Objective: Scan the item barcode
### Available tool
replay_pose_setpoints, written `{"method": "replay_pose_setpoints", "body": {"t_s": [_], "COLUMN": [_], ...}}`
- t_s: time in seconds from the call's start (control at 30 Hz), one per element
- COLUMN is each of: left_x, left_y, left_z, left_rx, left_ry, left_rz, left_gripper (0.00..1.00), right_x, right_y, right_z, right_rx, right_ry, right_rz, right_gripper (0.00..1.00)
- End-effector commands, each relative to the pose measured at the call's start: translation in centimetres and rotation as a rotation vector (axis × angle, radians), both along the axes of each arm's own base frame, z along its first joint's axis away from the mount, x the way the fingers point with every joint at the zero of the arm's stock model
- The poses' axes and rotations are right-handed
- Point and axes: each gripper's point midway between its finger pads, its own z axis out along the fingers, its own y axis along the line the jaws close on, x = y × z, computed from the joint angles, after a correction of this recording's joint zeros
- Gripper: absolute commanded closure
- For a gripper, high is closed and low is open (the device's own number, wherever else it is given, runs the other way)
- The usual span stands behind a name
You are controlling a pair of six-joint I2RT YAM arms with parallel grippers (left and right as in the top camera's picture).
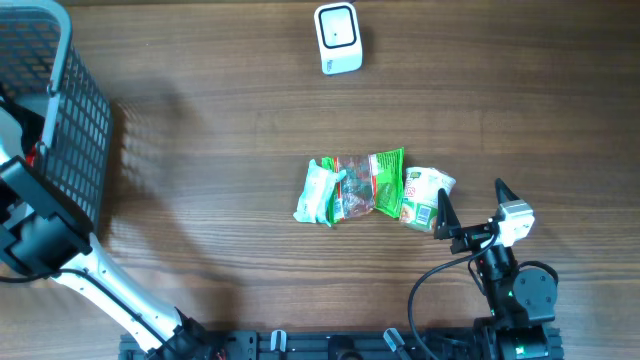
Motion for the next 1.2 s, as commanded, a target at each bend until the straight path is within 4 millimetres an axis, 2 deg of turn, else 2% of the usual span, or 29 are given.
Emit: {"method": "replay_pose_setpoints", "body": {"t_s": [0.0,0.1,0.17,0.2,0.23,0.3,0.4,0.53,0.67,0.73,0.8,0.83,0.87,0.93,1.0,1.07,1.17], "left_x": [-1.3,-2.9,-4.1,-4.4,-4.4,-3.8,-1.6,-0.1,0.0,-0.4,-0.4,-0.5,-0.5,-0.6,-0.8,-0.9,-1.2], "left_y": [-0.5,-1.8,-2.8,-3.0,-2.9,-2.5,-1.7,-0.7,-0.1,0.6,1.3,1.5,1.5,1.5,1.3,1.2,0.9], "left_z": [4.5,5.9,6.1,5.9,5.9,6.2,6.0,4.6,0.1,-1.4,-1.5,-1.5,-1.4,-1.5,-1.2,0.0,4.2], "left_rx": [0.027,-0.005,-0.038,-0.043,-0.038,-0.024,-0.027,-0.005,-0.044,-0.061,-0.057,-0.057,-0.056,-0.057,-0.057,-0.050,-0.012], "left_ry": [0.002,0.045,0.090,0.123,0.124,0.094,-0.018,-0.051,-0.017,-0.025,-0.048,-0.049,-0.049,-0.042,-0.028,-0.037,-0.065], "left_rz": [-0.011,-0.019,-0.025,-0.066,-0.073,-0.072,-0.079,-0.083,-0.061,-0.014,-0.007,-0.005,-0.011,-0.018,-0.037,-0.037,-0.056], "left_gripper": [0.49,0.50,0.50,0.42,0.14,0.00,0.02,0.06,0.02,0.02,0.25,0.29,0.42,0.57,0.64,0.64,0.64], "right_x": [0.0,0.0,0.0,0.0,0.0,0.0,0.0,0.0,0.0,0.0,0.0,0.0,0.0,0.0,0.0,0.0,0.0], "right_y": [-0.2,-0.2,-0.2,-0.2,-0.2,-0.2,-0.2,-0.2,-0.2,-0.2,-0.2,-0.2,-0.2,-0.2,-0.2,-0.2,-0.2], "right_z": [0.1,0.1,0.1,0.1,0.1,0.1,0.1,0.1,0.1,0.1,0.1,0.1,0.1,0.1,0.1,0.1,0.1], "right_rx": [0.007,0.006,0.006,0.006,0.006,0.006,0.006,0.006,0.006,0.006,0.007,0.006,0.007,0.007,0.007,0.007,0.007], "right_ry": [-0.004,-0.005,-0.005,-0.005,-0.004,-0.005,-0.005,-0.005,-0.005,-0.004,-0.004,-0.005,-0.004,-0.004,-0.004,-0.004,-0.004], "right_rz": [-0.012,-0.012,-0.012,-0.012,-0.012,-0.012,-0.012,-0.012,-0.012,-0.012,-0.012,-0.012,-0.012,-0.012,-0.012,-0.012,-0.012], "right_gripper": [0.00,0.00,0.00,0.00,0.00,0.00,0.00,0.00,0.00,0.00,0.00,0.00,0.00,0.00,0.00,0.00,0.00]}}
